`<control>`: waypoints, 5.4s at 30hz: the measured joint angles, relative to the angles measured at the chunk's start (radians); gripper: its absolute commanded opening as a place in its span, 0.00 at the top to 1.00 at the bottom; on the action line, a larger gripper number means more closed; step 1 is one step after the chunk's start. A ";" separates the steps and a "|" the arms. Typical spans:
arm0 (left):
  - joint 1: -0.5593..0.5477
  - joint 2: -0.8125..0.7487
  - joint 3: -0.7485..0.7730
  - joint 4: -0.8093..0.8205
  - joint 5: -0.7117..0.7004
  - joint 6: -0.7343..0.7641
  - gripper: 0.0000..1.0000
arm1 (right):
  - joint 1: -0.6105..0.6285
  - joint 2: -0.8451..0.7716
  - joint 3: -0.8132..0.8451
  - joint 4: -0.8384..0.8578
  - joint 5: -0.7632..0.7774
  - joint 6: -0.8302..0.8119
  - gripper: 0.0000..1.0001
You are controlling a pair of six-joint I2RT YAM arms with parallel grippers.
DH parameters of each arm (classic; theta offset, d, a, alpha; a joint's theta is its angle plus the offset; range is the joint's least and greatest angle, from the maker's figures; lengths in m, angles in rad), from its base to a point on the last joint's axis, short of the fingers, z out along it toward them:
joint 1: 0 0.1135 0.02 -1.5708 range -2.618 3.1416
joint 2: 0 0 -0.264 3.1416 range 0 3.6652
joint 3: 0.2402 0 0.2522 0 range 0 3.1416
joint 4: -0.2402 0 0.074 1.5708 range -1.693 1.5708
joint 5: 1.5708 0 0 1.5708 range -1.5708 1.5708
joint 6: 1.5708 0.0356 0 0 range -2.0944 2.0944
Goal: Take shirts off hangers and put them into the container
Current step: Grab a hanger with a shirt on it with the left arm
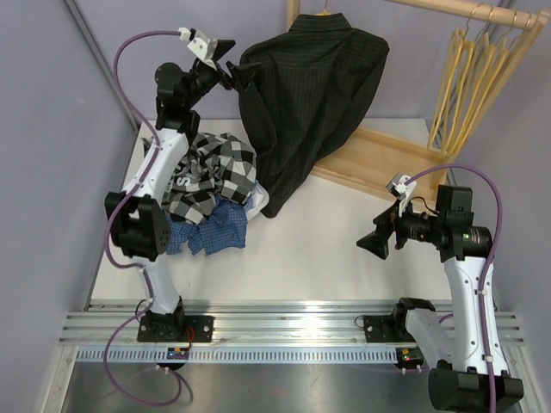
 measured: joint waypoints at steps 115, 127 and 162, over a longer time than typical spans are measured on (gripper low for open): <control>-0.240 -0.038 0.008 -0.026 -0.079 -0.277 1.00 | -0.007 0.006 -0.006 0.018 0.004 0.002 0.01; -0.291 -0.027 0.010 0.102 -0.118 -0.296 1.00 | -0.009 0.006 -0.006 0.019 0.004 0.005 0.01; -0.335 -0.384 -0.586 0.397 -0.099 -0.360 1.00 | -0.014 -0.006 0.000 -0.057 -0.018 -0.106 0.00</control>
